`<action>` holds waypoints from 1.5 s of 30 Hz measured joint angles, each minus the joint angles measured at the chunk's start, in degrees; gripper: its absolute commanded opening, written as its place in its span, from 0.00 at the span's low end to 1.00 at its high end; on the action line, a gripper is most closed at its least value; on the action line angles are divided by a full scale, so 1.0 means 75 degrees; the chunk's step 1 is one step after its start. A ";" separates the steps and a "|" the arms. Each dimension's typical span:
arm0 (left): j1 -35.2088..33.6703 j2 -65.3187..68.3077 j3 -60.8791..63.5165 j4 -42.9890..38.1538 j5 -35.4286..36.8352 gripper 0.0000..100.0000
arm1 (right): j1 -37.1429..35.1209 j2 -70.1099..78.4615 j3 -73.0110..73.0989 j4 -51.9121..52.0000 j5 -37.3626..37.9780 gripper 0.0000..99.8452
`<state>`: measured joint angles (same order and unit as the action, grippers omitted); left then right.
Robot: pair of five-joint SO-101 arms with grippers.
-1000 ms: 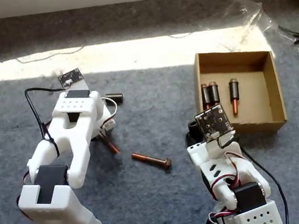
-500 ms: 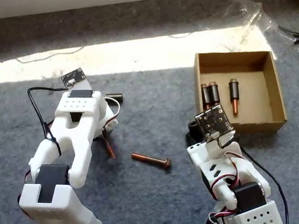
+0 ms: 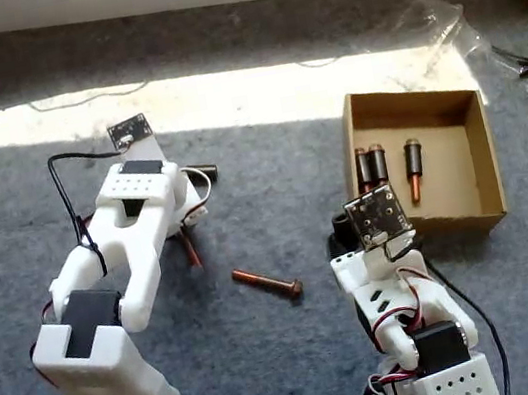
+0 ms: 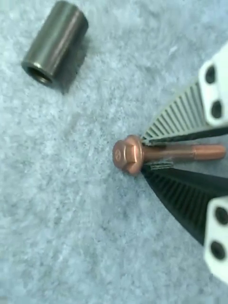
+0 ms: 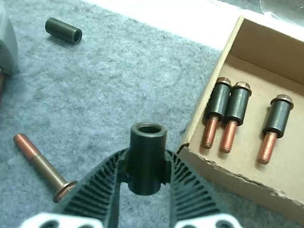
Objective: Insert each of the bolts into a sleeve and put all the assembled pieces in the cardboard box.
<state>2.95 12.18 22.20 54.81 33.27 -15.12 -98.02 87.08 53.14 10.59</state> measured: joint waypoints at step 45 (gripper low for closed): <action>0.0598 -0.2590 -0.2755 0.4653 -0.3915 0.00 | -0.1688 0.0000 0.0316 -0.0949 0.0000 0.01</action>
<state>7.43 -7.25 1.54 89.71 3.91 -27.78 -98.02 89.45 46.02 10.59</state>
